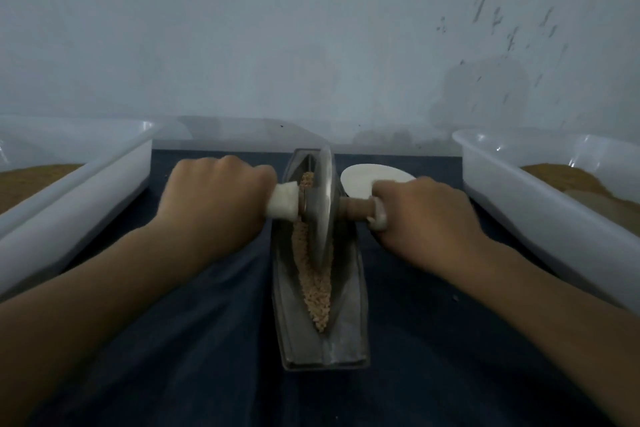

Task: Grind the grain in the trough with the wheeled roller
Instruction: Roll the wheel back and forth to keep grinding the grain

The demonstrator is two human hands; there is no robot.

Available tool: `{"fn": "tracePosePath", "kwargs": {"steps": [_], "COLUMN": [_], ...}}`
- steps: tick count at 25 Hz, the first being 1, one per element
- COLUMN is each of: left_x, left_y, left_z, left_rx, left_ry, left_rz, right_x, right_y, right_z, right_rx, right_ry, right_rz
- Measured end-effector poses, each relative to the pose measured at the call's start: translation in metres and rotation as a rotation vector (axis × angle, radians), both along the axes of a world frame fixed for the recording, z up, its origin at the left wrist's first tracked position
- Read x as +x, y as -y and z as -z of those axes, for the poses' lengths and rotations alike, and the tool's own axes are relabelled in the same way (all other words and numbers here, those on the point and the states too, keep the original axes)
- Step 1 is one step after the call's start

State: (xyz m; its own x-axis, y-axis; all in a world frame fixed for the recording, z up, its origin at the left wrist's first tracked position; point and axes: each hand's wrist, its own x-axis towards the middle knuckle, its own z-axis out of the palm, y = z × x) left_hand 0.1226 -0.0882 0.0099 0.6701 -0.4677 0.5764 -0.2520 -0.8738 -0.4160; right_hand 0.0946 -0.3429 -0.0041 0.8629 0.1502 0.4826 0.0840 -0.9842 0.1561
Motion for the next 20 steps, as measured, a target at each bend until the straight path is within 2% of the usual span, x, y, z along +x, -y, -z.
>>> {"fn": "tracePosePath", "kwargs": {"steps": [3,5,7,9,13,16,20], "left_x": [-0.032,-0.031,-0.014,0.017,0.05,0.024,-0.022], "left_y": [-0.023,-0.025,-0.012,0.003,0.013,0.005,-0.022], "left_z": [-0.004,-0.006,-0.002,0.004,0.003,0.004,0.001], "left_rx": [0.047,0.055,0.071,0.002,-0.091,-0.018,0.049], "left_ry": [0.081,0.059,-0.007,-0.044,-0.056,-0.017,0.051], "left_rz": [0.138,0.128,0.046,-0.029,-0.112,-0.029,0.106], "right_x": [-0.048,-0.05,-0.03,0.011,0.066,0.028,-0.04], "right_y": [0.009,0.013,0.009,0.003,-0.006,-0.001,0.015], "right_z": [0.002,0.003,0.006,0.005,-0.008,-0.003,-0.001], "right_rx": [0.035,0.046,-0.014,-0.055,0.013,0.028,-0.047], "right_ry": [0.017,0.017,-0.016,0.057,0.006,0.012,0.008], "right_rz": [-0.129,-0.136,-0.035,0.026,0.07,0.019,-0.068]}}
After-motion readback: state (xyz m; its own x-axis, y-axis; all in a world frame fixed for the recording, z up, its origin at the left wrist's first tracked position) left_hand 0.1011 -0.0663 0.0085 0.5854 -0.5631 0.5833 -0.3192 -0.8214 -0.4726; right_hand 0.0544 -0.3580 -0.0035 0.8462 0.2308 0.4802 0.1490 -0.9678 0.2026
